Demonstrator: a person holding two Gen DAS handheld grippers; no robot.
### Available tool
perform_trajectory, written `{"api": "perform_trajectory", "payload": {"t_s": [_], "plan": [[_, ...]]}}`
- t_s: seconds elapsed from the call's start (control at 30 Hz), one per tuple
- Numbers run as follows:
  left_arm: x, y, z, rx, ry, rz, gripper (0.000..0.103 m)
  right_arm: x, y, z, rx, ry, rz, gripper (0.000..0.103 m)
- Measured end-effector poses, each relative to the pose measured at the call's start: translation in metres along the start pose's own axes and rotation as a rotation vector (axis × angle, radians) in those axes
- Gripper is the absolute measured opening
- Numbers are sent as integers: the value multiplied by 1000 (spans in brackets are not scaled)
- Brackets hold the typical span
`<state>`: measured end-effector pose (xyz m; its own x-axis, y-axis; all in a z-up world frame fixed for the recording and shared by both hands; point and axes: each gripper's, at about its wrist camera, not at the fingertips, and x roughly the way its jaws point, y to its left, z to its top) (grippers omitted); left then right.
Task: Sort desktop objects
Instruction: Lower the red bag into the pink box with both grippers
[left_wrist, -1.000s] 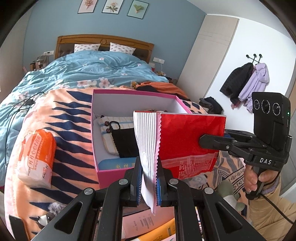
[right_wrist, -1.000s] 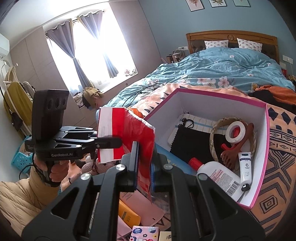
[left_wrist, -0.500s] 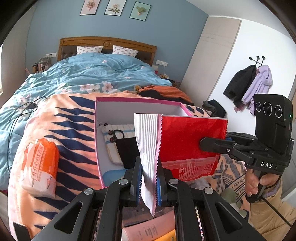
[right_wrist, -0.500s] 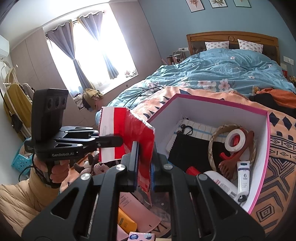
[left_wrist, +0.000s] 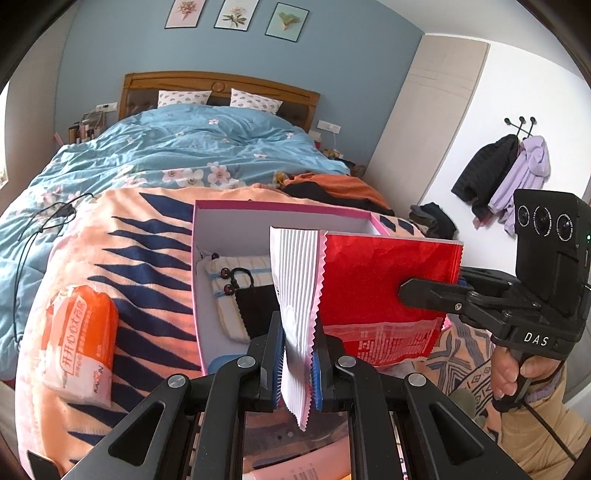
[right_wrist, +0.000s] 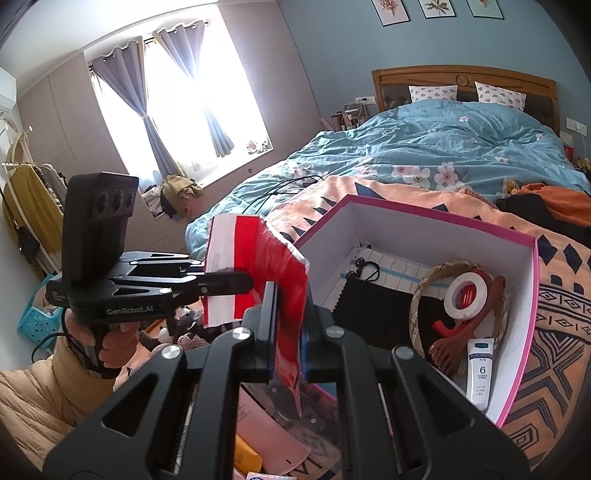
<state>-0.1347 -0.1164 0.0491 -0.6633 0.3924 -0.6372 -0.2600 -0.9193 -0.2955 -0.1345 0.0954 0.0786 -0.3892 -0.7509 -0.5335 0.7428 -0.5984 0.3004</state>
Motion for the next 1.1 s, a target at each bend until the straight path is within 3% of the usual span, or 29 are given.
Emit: {"api": "perform_trajectory", "payload": {"t_s": [1.1], "plan": [[23,14,20,-35,12,38,11,22,-14,18,3,25,19,10]]}}
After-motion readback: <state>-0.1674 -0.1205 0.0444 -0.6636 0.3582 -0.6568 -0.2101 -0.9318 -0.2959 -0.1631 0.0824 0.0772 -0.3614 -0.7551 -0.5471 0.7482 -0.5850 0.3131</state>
